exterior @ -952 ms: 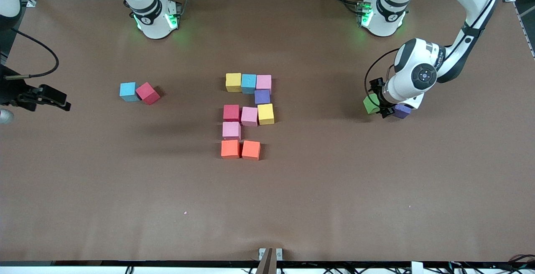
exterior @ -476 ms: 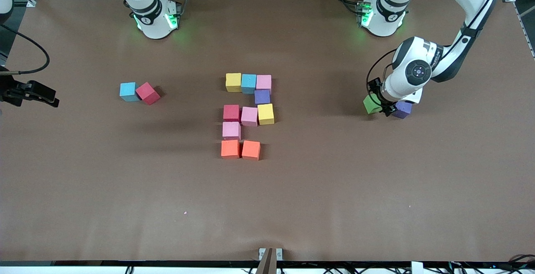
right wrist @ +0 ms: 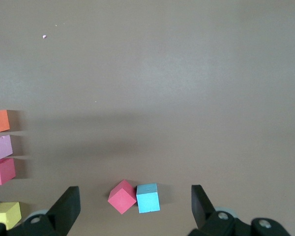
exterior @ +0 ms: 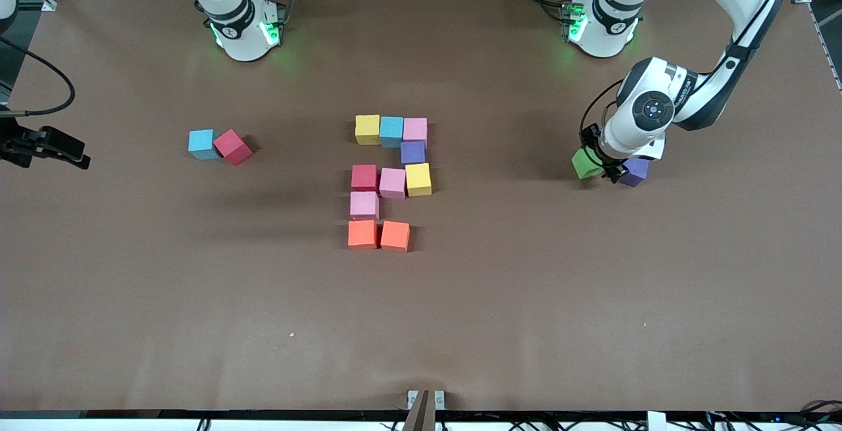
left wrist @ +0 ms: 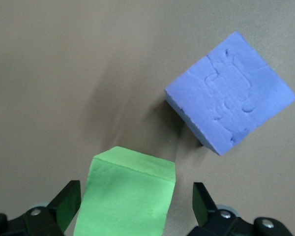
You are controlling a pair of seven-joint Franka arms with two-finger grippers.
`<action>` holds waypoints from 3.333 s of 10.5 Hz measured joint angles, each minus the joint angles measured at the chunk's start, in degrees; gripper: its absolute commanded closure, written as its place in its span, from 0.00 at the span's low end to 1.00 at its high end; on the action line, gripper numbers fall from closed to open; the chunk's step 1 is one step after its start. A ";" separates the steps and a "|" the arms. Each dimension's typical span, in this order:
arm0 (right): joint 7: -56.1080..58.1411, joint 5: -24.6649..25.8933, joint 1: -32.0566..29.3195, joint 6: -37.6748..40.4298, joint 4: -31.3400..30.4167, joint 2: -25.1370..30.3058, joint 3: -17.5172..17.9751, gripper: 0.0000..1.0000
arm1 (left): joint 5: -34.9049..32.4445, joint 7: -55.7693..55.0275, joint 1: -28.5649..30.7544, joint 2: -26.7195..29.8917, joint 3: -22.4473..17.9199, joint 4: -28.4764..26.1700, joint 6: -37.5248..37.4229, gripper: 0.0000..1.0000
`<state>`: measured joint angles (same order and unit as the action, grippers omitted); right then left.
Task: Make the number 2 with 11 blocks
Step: 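Grasp and lift the green cube with the left gripper, then carry the green cube toward the orange cubes with the left gripper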
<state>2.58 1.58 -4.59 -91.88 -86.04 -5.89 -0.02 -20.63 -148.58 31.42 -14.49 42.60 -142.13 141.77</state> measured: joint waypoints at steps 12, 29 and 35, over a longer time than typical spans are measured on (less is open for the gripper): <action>-0.01 0.00 -0.29 0.05 0.49 -0.06 -0.02 0.00 | -0.94 0.00 0.55 -0.87 0.02 -0.03 0.98 0.91; -0.01 -0.08 -0.30 -0.06 0.66 -0.52 0.20 0.00 | -12.61 6.47 -36.45 -28.40 -7.96 50.46 -18.94 0.90; -0.01 -0.08 -0.44 -0.46 0.73 -0.53 0.06 0.00 | -11.69 6.44 -45.13 -32.60 -13.33 61.16 -20.05 0.90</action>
<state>2.57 1.50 -5.03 -92.33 -85.31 -6.42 0.05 -32.32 -142.13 -13.71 -47.09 29.27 -80.97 121.72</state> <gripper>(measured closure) 0.000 0.449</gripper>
